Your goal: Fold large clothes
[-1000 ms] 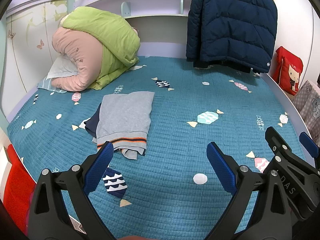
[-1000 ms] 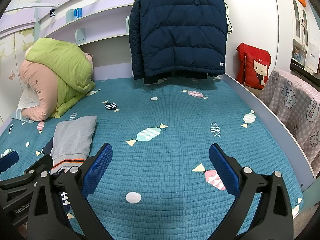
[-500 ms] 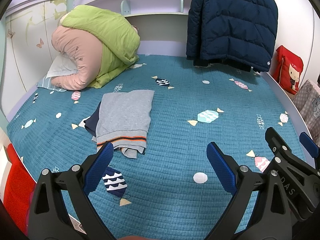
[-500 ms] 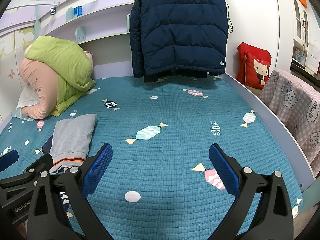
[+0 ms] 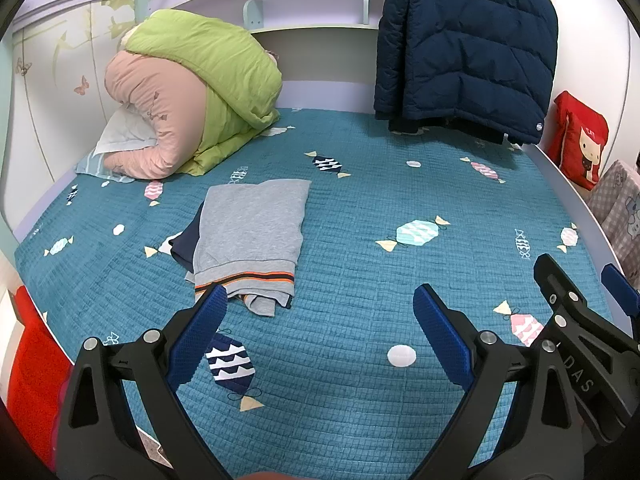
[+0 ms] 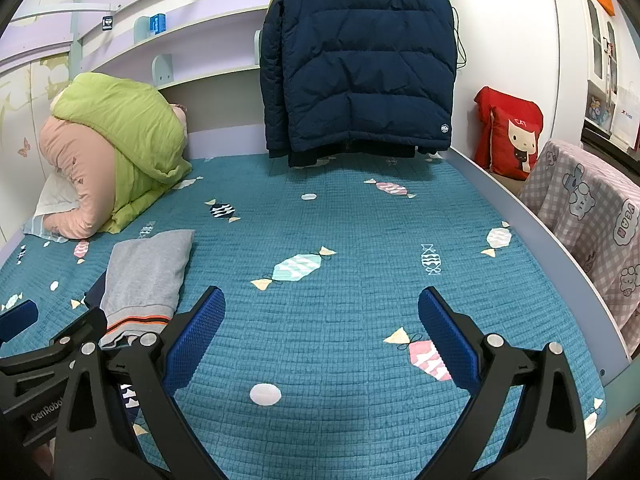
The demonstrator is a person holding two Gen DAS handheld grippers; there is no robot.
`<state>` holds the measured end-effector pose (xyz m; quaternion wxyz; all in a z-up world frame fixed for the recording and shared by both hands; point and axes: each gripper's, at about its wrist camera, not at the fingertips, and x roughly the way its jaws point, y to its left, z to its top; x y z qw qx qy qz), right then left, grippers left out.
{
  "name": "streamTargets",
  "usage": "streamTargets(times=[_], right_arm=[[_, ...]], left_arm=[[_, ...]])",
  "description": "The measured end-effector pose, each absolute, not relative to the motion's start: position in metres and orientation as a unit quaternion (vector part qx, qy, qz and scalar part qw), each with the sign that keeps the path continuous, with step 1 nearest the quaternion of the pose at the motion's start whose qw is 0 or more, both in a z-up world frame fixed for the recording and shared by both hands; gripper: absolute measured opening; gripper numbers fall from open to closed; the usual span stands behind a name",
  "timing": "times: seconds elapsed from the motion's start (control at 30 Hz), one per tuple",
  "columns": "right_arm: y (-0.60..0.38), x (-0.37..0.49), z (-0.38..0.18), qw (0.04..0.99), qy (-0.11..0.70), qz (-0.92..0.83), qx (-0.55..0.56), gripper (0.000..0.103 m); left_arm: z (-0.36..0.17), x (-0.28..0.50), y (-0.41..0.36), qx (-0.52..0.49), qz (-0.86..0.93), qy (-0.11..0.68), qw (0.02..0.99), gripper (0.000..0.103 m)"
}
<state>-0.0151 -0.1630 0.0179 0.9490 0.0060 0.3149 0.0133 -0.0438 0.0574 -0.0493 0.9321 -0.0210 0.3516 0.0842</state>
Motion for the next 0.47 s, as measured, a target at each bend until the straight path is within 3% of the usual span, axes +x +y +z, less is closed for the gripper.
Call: streamTargets(times=[0.47], right_arm=[[-0.1637,-0.0152,0.0186,0.948,0.317,0.014,0.007,0.094]], left_arm=[[-0.0486,-0.0429,0.0578,-0.023,0.080,0.353,0.932,0.094]])
